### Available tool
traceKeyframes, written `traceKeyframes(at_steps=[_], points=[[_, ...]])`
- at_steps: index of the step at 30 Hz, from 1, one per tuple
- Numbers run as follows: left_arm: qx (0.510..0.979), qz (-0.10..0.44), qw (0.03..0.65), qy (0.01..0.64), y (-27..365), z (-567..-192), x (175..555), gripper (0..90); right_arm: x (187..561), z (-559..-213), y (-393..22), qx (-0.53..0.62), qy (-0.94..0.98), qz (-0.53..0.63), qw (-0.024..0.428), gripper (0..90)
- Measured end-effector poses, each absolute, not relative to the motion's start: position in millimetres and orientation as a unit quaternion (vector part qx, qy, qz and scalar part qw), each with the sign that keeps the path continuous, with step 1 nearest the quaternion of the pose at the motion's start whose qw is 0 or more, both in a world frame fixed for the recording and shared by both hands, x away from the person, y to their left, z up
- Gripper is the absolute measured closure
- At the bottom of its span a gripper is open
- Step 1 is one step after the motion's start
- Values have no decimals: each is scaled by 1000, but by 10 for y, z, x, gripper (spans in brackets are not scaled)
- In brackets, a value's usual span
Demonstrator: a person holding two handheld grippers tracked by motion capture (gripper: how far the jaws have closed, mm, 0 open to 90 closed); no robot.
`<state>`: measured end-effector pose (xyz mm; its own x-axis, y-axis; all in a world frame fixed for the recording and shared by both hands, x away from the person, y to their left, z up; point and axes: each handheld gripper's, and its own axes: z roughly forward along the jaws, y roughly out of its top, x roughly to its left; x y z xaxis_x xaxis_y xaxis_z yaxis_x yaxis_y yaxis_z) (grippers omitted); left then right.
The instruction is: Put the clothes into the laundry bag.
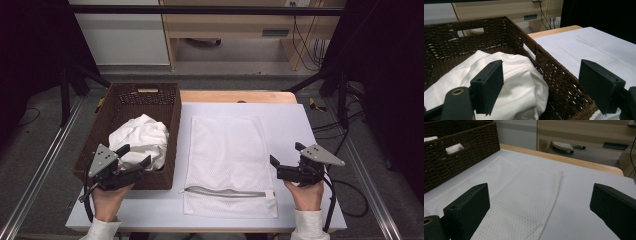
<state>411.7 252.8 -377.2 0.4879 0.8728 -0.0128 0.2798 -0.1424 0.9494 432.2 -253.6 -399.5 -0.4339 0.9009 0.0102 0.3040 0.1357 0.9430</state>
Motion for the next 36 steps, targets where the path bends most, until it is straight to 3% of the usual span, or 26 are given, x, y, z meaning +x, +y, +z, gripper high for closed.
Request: traceKeyframes(at_steps=[12, 19, 27, 36], points=[[718, 287, 515, 369, 2159, -3793, 3970, 341, 4320, -4026, -2233, 408, 723, 483, 278, 68], [745, 257, 519, 331, 1863, -3876, 3883, 413, 4322, -4074, -2086, 392, 741, 482, 256, 104], [772, 221, 514, 301, 1567, -4049, 3797, 616, 4339, -4231, -1859, 380, 769, 465, 218, 176], [822, 173, 462, 285, 1269, -4427, 3848, 759, 4327, -4430, -1677, 361, 795, 454, 179, 285]])
